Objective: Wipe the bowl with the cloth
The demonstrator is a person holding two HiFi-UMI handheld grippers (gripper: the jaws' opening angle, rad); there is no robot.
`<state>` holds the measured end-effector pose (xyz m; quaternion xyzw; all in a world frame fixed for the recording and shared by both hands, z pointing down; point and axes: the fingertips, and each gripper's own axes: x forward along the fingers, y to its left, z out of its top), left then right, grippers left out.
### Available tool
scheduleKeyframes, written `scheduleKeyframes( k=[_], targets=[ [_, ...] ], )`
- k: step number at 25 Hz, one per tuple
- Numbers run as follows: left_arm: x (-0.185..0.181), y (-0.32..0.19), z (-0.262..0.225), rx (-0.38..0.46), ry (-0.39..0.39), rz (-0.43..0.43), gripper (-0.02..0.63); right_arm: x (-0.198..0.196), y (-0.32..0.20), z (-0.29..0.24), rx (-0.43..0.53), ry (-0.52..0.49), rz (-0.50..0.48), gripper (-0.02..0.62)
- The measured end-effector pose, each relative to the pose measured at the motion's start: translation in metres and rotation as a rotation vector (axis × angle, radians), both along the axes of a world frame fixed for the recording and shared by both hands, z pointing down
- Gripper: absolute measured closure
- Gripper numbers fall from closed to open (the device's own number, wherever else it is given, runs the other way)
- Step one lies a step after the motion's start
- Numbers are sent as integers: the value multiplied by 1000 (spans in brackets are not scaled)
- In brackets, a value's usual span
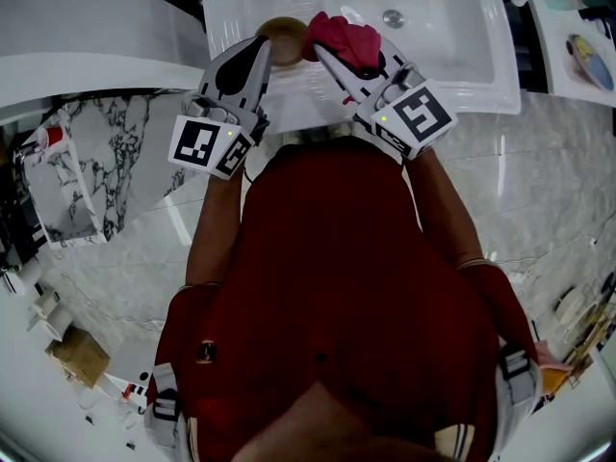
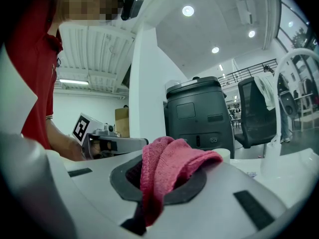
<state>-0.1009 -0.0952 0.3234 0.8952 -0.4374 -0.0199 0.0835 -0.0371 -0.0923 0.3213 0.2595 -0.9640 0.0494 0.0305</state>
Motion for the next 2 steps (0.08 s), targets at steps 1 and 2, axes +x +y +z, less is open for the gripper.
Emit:
scheduleKeyframes(
  k=[1,2],
  targets=[
    [0,0,0,0,0,1,600,0,-1,0,-1,-1,1,566],
    [1,-1,0,0,0,1,600,1,-1,0,-2,-3,2,566]
  ],
)
